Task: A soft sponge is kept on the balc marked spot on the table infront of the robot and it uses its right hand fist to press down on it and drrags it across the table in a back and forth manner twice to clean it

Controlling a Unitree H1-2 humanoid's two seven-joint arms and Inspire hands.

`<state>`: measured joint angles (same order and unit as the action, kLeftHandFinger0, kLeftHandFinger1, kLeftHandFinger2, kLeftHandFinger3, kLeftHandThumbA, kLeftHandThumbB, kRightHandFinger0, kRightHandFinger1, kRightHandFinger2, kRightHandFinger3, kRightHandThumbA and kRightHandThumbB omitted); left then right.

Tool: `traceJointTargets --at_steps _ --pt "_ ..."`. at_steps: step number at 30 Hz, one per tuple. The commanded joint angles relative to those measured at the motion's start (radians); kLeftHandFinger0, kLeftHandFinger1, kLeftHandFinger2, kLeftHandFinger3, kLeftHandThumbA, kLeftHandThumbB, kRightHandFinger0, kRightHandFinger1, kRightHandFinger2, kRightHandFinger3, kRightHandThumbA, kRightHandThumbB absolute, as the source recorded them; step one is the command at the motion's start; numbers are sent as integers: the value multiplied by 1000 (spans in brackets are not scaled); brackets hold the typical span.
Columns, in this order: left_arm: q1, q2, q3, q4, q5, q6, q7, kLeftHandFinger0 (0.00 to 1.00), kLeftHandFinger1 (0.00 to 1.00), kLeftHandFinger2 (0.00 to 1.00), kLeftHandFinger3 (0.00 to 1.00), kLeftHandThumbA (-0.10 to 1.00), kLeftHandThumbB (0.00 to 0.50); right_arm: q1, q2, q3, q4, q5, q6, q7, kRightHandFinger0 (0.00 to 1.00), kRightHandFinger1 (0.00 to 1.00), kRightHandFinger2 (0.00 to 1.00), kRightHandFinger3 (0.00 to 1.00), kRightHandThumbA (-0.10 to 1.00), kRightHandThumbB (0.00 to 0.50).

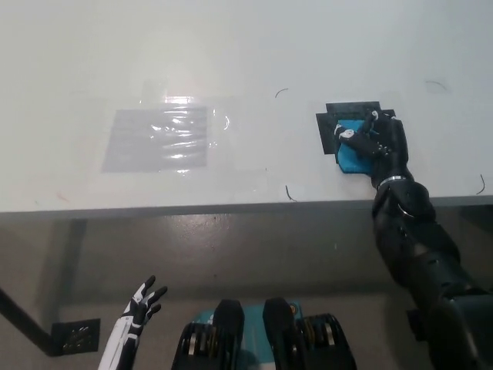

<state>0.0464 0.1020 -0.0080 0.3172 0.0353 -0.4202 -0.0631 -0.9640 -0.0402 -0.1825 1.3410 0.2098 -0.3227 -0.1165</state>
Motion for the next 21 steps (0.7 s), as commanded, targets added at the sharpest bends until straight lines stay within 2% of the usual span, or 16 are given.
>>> traceJointTargets --at_steps 1,5,8,9,10,11,12,13,14,15,16,17,19,21 --pt "2 6 -1 -9 6 -48 4 1000 1000 902 1000 1000 306 39 24 22 50 -28 77 -6 0 0 265 341 1000 150" --pt "0 5 -3 -7 1 -47 0 1000 1000 897 1000 1000 299 51 4 11 45 -19 66 -2 0 0 273 373 1000 142" --pt "3 3 -4 -4 1 -47 0 1000 1000 891 1000 1000 297 57 -5 41 43 -54 35 -28 0 0 224 317 1000 160" --pt "6 2 -5 -12 6 -42 3 1000 1000 895 1000 1000 307 60 -18 101 24 -120 -31 -53 335 309 515 604 1000 185" --pt "9 3 -5 -14 7 -40 3 1000 1000 898 1000 1000 308 61 -21 118 19 -133 -47 -57 482 301 396 489 1000 185" --pt "10 3 -5 -11 7 -41 2 1000 1000 901 1000 1000 319 60 -28 126 6 -131 -58 -21 718 655 769 842 1000 208" --pt "11 4 -6 -7 8 -41 2 1000 1000 906 1000 1000 318 57 -40 131 -18 -117 -74 45 1000 1000 1000 1000 1000 265" --pt "15 6 -6 -7 9 -42 1 1000 1000 907 1000 1000 317 57 -46 135 -35 -109 -88 76 1000 1000 1000 1000 1000 282" --pt "22 7 -6 -9 11 -43 2 1000 1000 913 1000 1000 311 59 -63 145 -104 -112 -123 100 1000 1000 1000 1000 1000 262" --pt "25 7 -7 -6 13 -46 3 1000 1000 915 1000 1000 311 66 -66 144 -140 -108 -122 103 1000 1000 1000 1000 1000 293" --pt "27 7 -8 -1 15 -49 4 1000 1000 917 1000 1000 301 81 -74 141 -219 -99 -116 111 1000 1000 1000 1000 1000 284" --pt "29 8 -10 2 17 -50 4 1000 1000 914 1000 1000 291 121 -89 137 -420 -76 -71 133 1000 1000 1000 1000 1000 277" --pt "36 7 -13 1 16 -50 1 1000 1000 906 1000 1000 284 179 -100 128 -676 -55 25 127 1000 1000 1000 1000 1000 316" --pt "40 9 -13 4 12 -50 -1 1000 1000 898 1000 1000 274 214 -115 116 -912 -30 79 123 1000 1000 1000 1000 1000 310"
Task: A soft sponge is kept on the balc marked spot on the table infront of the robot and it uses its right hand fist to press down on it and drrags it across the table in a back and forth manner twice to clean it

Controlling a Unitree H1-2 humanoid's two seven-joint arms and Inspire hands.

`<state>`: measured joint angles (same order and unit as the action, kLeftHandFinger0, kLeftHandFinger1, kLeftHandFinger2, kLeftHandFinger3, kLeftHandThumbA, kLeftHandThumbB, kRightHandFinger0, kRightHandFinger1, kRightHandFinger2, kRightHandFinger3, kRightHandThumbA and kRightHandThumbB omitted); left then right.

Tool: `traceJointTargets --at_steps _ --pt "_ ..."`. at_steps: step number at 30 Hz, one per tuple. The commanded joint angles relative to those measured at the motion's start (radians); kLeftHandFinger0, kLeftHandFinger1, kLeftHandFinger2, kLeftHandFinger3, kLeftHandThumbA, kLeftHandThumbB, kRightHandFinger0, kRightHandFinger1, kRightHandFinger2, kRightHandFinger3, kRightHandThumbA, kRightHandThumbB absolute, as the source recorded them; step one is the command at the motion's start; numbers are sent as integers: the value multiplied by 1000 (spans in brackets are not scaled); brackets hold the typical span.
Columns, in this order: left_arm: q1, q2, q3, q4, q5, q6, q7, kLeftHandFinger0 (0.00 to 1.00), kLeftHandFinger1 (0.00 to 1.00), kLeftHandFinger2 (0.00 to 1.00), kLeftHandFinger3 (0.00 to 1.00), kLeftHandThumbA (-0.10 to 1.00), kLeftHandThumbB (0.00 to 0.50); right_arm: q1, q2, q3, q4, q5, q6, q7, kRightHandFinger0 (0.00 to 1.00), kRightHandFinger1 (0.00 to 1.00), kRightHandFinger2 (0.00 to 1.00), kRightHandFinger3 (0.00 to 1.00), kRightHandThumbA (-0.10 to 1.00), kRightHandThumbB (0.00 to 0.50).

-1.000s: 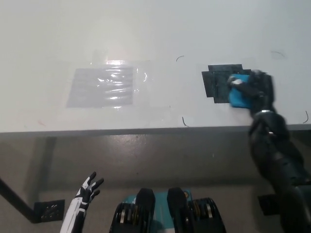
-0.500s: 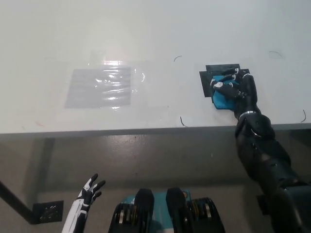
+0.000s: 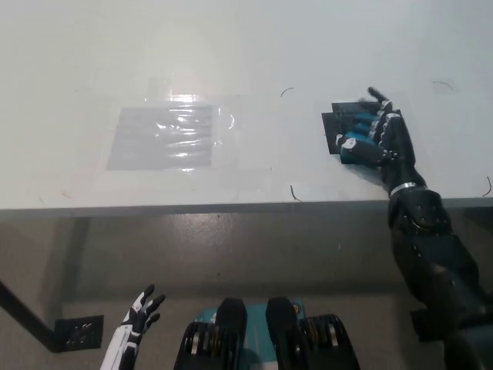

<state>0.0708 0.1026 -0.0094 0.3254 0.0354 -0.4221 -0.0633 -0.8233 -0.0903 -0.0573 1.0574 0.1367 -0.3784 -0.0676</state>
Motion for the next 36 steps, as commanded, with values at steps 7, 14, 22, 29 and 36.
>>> traceJointTargets --at_steps 7,14,22,29,36 --pt "22 14 -12 -7 4 -48 -12 1000 1000 900 1000 1000 258 161 -113 -18 -1235 60 258 50 1000 1000 1000 1000 1000 349" --pt "14 16 -12 -8 5 -48 -13 1000 1000 911 1000 1000 254 377 -117 36 -1730 51 295 65 1000 1000 1000 1000 1000 336" --pt "-34 24 -6 8 11 -44 -9 1000 1000 911 1000 1000 268 722 -59 186 -1940 -5 182 134 1000 1000 1000 1000 1000 307" --pt "-36 22 -8 18 9 -45 -11 1000 1000 943 1000 1000 253 1052 -85 226 -1697 -5 -33 167 1000 1000 1000 1000 1000 226" --pt "-43 19 -6 28 -11 -48 -16 1000 1000 1000 1000 1000 250 1090 -55 187 -1414 22 -29 140 1000 1000 1000 1000 1000 271"
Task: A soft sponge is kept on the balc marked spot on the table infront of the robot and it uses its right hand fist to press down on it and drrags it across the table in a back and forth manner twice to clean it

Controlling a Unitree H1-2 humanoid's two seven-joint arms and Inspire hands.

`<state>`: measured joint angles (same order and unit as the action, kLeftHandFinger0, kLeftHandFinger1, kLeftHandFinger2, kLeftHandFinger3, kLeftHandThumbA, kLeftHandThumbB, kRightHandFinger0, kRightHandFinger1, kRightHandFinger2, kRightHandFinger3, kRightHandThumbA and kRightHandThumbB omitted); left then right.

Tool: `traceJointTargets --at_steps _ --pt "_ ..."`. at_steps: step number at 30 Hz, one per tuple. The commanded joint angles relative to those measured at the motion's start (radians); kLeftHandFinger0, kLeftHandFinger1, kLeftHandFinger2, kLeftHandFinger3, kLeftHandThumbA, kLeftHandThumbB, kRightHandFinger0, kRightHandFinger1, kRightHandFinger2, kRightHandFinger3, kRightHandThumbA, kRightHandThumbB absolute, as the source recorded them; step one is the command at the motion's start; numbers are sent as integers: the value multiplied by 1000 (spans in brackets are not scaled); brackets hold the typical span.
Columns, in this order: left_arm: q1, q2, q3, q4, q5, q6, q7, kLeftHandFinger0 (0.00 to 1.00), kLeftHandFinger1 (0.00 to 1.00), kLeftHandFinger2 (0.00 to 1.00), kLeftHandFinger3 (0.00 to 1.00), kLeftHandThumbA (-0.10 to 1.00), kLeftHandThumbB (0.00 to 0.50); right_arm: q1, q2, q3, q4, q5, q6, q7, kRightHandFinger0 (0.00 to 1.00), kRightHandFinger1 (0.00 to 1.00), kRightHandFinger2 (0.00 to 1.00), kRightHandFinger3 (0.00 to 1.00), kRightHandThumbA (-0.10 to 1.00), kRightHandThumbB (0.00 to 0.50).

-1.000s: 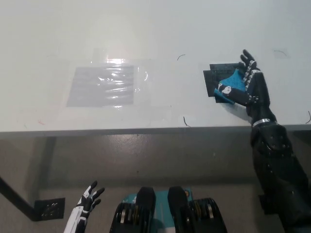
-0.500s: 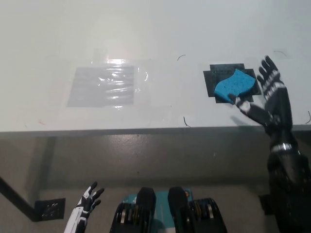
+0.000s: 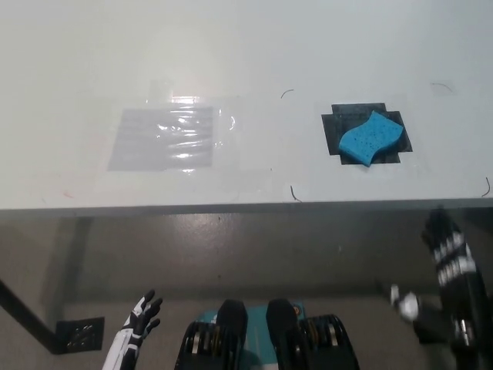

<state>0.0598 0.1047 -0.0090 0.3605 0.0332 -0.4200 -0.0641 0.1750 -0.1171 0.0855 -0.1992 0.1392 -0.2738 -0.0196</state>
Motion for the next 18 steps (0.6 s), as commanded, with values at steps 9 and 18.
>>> traceJointTargets --at_steps 9,18 --pt "-21 0 -7 -15 -39 -50 -29 1000 1000 1000 1000 1000 276 -37 -13 3 329 34 -144 111 1000 1000 1000 1000 1000 256" --pt "-22 0 -12 -34 -43 -48 -38 1000 1000 1000 1000 1000 280 -65 -22 -12 367 31 -111 137 1000 1000 1000 1000 1000 277"
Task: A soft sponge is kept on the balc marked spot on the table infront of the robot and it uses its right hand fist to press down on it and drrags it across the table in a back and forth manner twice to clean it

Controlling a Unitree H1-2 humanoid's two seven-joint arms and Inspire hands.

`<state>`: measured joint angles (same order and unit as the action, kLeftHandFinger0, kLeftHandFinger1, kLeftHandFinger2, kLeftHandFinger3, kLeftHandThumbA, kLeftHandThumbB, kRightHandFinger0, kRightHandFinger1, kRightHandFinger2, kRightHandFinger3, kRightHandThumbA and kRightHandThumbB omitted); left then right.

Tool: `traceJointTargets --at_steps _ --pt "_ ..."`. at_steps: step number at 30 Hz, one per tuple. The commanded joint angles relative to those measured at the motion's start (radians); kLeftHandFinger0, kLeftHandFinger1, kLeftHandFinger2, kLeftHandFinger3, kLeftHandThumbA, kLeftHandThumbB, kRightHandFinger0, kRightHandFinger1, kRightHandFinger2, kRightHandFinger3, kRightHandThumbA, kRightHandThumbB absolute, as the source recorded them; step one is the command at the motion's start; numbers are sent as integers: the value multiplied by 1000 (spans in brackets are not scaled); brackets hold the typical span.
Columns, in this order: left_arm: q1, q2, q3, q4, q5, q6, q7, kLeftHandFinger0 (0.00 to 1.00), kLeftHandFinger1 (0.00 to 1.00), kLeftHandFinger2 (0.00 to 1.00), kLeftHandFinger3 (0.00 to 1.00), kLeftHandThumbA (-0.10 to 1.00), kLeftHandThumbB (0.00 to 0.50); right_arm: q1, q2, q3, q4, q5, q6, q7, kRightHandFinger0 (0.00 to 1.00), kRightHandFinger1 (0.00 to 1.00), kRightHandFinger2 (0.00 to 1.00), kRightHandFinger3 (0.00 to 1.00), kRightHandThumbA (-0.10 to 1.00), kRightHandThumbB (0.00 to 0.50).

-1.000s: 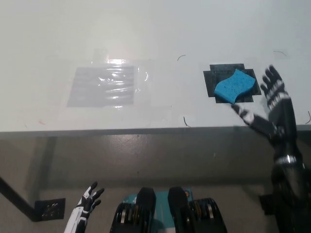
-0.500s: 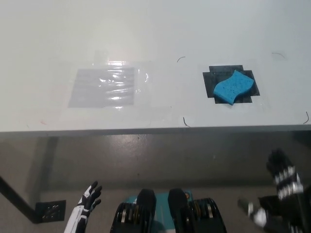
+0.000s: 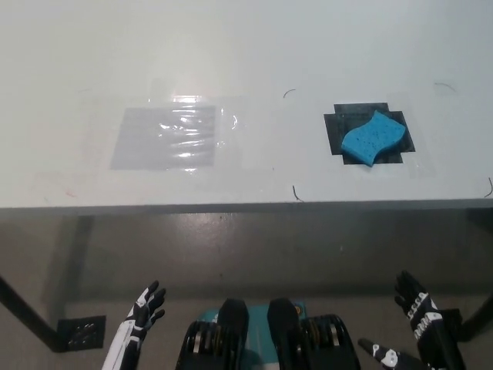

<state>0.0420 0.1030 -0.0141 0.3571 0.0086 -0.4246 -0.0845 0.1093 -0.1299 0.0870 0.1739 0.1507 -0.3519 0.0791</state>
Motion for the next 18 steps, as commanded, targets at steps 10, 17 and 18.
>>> traceJointTargets --at_steps 10,17,18 --pt "-12 5 -8 -33 -5 -39 -14 1000 1000 1000 1000 1000 286 -11 -13 -25 -6 49 20 75 1000 1000 1000 1000 1000 301" --pt "-15 6 -8 -25 -11 -45 -18 1000 1000 1000 1000 1000 264 -8 -6 -34 -13 71 35 90 1000 1000 1000 1000 1000 281" --pt "-15 6 -8 -25 -11 -45 -18 1000 1000 1000 1000 1000 264 -8 -6 -34 -13 71 35 90 1000 1000 1000 1000 1000 281"
